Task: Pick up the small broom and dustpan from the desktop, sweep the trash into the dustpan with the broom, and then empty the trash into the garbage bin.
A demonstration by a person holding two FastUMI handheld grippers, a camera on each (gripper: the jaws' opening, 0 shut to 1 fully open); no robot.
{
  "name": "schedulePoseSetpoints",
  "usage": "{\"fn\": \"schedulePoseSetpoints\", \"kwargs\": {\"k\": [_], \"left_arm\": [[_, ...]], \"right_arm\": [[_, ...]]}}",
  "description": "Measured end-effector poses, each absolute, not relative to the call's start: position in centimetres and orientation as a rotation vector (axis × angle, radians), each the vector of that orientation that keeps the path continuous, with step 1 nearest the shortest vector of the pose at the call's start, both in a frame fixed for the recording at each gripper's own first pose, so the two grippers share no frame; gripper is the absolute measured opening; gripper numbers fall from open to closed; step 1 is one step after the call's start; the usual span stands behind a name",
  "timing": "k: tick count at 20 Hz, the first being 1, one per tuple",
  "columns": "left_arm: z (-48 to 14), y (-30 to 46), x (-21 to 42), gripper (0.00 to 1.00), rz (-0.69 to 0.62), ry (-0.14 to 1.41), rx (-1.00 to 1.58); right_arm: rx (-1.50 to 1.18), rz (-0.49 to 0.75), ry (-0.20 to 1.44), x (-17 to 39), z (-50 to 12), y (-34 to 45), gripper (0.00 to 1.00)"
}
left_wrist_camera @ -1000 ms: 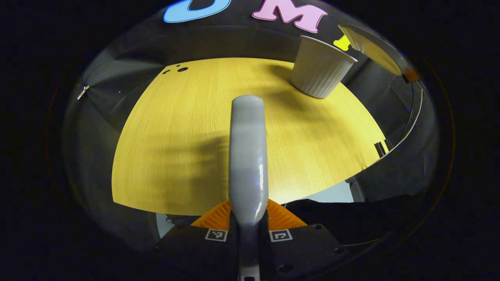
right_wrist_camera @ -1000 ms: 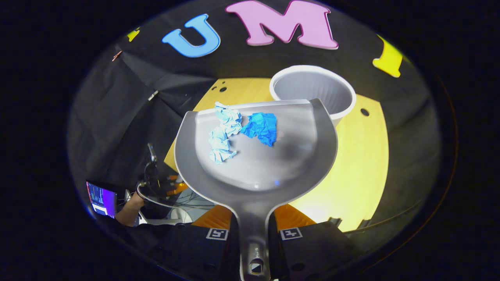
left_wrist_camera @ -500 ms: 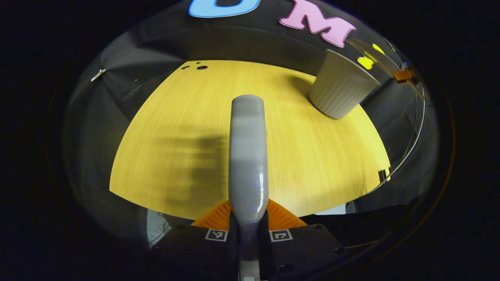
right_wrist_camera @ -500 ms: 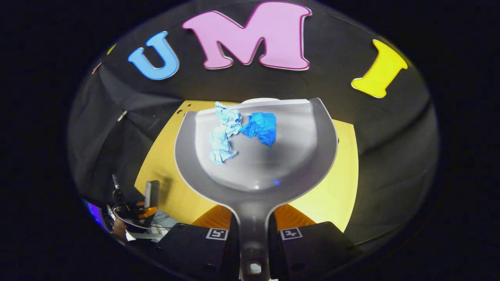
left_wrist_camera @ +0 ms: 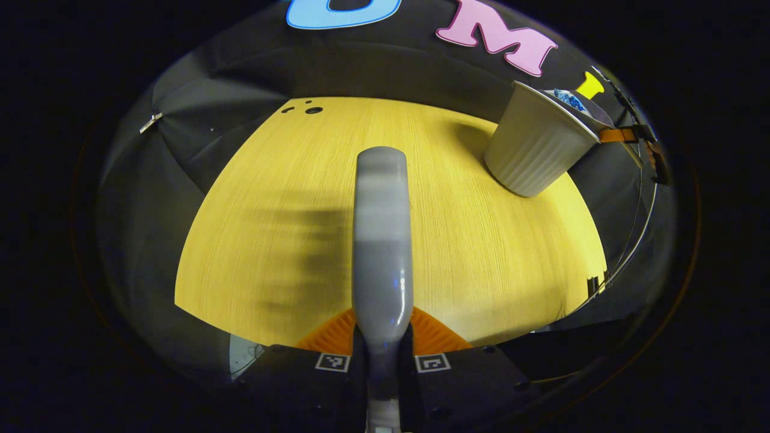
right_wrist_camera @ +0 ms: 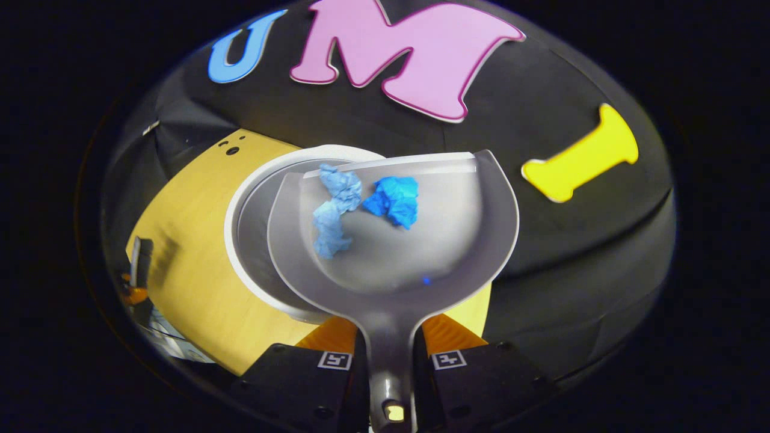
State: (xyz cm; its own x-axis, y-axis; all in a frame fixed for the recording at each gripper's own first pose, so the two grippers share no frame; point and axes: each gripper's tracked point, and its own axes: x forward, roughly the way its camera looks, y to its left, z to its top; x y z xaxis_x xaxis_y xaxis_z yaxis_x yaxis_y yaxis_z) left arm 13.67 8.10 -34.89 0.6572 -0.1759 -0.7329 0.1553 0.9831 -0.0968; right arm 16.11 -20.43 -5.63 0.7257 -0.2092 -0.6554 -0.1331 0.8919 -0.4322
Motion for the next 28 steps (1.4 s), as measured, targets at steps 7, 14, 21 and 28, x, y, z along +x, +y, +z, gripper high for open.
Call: {"fn": "schedulePoseSetpoints", "kwargs": {"k": [7,14,21,28], "left_arm": [[-34.3,8.9,14.2,0.25,-0.172,0.862,-0.006],[-34.8,8.0,13.8,0.22,-0.213,0.883,0.011],[-35.3,7.6,13.2,0.25,-0.24,0.898,0.036],[-36.8,7.3,12.2,0.25,-0.264,0.938,0.027]], "right_arm": [[-0.833,-0.084,0.696,16.3,-5.0,-21.9,0.33],[-1.041,-0.161,0.643,16.7,-4.4,-22.4,0.33],[-1.227,-0.254,0.586,16.8,-3.2,-22.3,0.33],[-1.356,-0.33,0.502,16.3,-2.5,-21.5,0.33]]}}
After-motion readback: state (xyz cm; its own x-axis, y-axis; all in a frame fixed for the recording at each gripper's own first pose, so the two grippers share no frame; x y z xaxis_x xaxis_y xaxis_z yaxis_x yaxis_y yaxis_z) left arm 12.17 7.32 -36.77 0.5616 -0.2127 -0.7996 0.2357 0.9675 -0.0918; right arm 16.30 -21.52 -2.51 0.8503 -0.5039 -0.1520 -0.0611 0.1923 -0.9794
